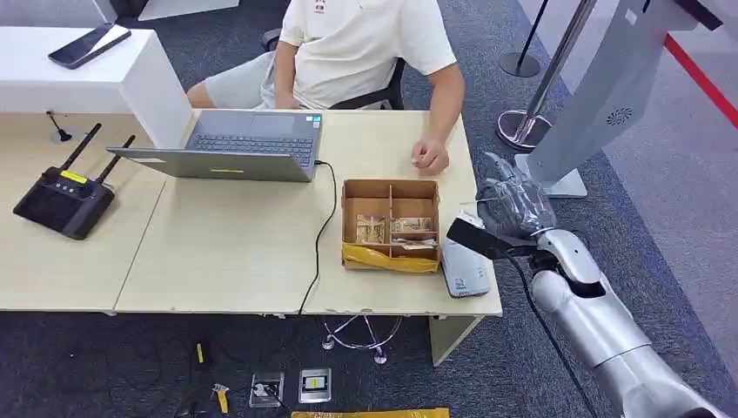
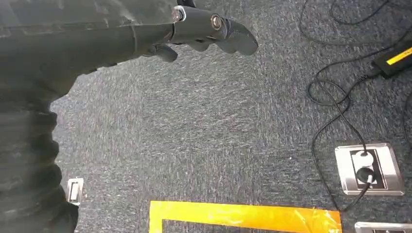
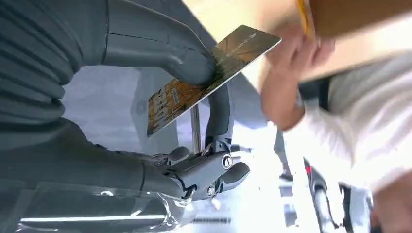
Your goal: Pass the card to the sensor for recognition and then transmit it.
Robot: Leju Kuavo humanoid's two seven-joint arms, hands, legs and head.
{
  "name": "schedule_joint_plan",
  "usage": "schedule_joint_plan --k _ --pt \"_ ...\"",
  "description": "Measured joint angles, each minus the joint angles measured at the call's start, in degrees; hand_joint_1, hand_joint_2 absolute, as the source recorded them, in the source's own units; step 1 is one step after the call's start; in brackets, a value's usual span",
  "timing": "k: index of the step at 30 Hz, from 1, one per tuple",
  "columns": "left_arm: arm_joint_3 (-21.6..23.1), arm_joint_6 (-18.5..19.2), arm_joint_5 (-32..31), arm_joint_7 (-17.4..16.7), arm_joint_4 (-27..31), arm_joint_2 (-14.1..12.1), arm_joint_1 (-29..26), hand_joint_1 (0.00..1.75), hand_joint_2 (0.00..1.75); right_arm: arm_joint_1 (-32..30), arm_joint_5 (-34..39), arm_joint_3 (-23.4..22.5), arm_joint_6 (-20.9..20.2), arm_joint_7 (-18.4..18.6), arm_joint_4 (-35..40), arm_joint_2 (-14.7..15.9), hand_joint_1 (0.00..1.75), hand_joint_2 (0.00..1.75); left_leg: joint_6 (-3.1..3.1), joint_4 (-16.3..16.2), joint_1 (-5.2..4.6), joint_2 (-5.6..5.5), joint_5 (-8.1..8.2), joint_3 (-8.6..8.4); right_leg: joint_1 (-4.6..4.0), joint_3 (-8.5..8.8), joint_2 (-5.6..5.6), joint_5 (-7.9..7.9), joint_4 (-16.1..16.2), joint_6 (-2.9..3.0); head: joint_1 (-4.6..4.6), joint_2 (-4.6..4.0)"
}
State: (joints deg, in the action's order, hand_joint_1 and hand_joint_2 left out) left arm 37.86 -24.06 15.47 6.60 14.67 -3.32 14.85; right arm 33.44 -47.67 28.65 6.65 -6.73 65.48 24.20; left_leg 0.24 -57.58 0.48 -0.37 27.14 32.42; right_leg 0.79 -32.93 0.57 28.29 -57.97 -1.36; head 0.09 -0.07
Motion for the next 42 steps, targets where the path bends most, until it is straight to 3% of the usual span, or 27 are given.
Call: schedule_joint_plan --k 3,17,28,35,36,37,38,42 --pt "0.1 0.0 -0.3 0.0 0.0 0.2 0.0 0.00 1.75 1.7 -1.4 -1.2 3.6 -0.8 0.0 -0.2 1.75 1.75 0.00 0.0 0.00 0.01 0.00 0.00 0.00 0.00 -0.01 0.00 0.0 0.00 0.02 0.00" --pt "1.0 0.8 -1.6 -0.2 0.1 0.7 0.7 0.00 1.75 6.7 -4.4 -1.6 2.4 -3.0 -2.7 -3.7 1.75 1.75 0.00 0.0 0.00 0.00 0.00 0.05 0.00 -0.01 0.01 0.00 0.0 0.00 0.02 0.00" --pt "2.2 1.3 -4.5 -1.6 0.4 1.1 2.2 0.00 1.75 18.5 -6.4 -0.2 6.3 -7.1 -15.0 -10.1 1.75 1.75 -0.01 0.0 0.01 0.01 -0.01 0.02 -0.01 -0.01 -0.02 0.00 0.0 0.00 0.00 0.00" --pt "2.4 1.3 -4.7 -1.8 0.5 1.3 2.4 0.00 1.75 21.1 -6.5 -0.2 7.1 -7.1 -21.0 -12.9 1.75 1.75 -0.01 0.0 0.01 -0.03 -0.01 0.03 -0.01 -0.02 0.01 0.00 0.0 0.00 0.02 0.00" --pt "2.4 1.3 -4.7 -1.9 0.5 1.3 2.4 0.00 1.75 21.3 -6.5 -0.2 7.1 -7.2 -21.6 -13.2 1.69 1.75 -0.01 0.0 0.01 -0.03 -0.01 0.03 -0.01 -0.02 0.01 0.00 0.0 0.00 0.02 0.00" --pt "2.4 1.3 -4.7 -1.9 0.5 1.3 2.4 0.00 1.75 21.3 -6.5 -0.2 7.1 -7.2 -22.2 -13.5 0.68 1.75 -0.01 0.0 0.01 -0.03 -0.01 0.03 -0.01 -0.02 0.02 0.00 0.0 0.01 0.00 0.00" --pt "2.4 1.3 -4.7 -1.9 0.5 1.3 2.4 0.00 1.75 21.3 -6.5 -0.1 7.2 -7.2 -22.6 -13.8 0.05 1.75 -0.01 0.0 0.01 -0.03 -0.01 0.04 -0.01 -0.02 0.01 0.00 0.0 0.01 0.02 0.00" --pt "2.4 1.4 -4.8 -2.0 0.5 1.3 2.4 0.00 1.75 21.3 -6.5 0.1 7.8 -7.2 -24.4 -14.6 0.00 1.75 -0.01 0.0 0.01 -0.02 -0.01 0.03 -0.01 -0.04 0.00 0.00 0.0 0.01 0.02 0.00"
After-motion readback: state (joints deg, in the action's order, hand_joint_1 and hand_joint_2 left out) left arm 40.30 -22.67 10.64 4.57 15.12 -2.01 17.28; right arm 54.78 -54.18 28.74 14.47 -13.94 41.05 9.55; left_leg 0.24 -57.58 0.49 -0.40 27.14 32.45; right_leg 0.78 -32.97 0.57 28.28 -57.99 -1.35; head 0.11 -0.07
